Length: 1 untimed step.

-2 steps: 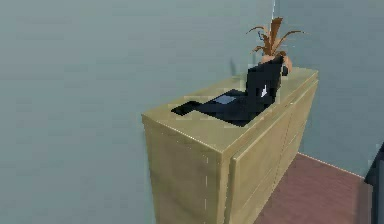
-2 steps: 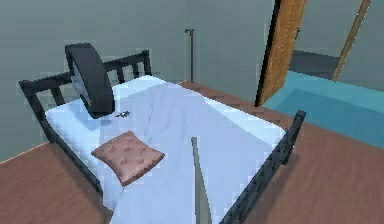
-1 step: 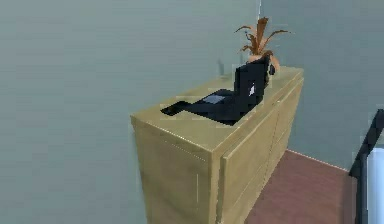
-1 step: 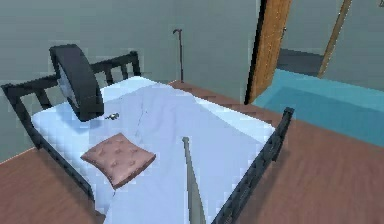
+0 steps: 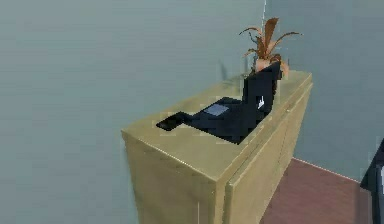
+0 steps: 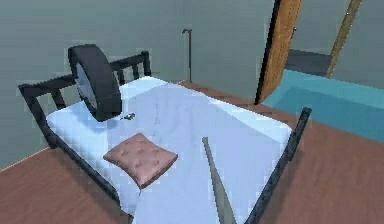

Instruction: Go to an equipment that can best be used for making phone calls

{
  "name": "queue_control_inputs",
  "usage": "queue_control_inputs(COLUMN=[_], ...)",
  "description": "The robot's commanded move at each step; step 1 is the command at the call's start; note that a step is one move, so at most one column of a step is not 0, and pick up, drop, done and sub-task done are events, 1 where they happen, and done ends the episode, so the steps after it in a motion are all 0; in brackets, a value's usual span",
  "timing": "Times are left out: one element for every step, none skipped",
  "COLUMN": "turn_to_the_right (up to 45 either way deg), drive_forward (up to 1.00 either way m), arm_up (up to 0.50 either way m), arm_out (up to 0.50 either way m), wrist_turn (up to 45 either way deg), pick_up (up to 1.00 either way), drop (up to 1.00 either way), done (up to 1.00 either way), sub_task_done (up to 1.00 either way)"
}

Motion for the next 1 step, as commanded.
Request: queue_control_inputs(turn_to_the_right=[0.0], drive_forward=[0.0], arm_up=[0.0], arm_out=[0.0], wrist_turn=[0.0], pick_up=[0.0], drop=[0.0], done=[1.0], sub_task_done=[0.0])
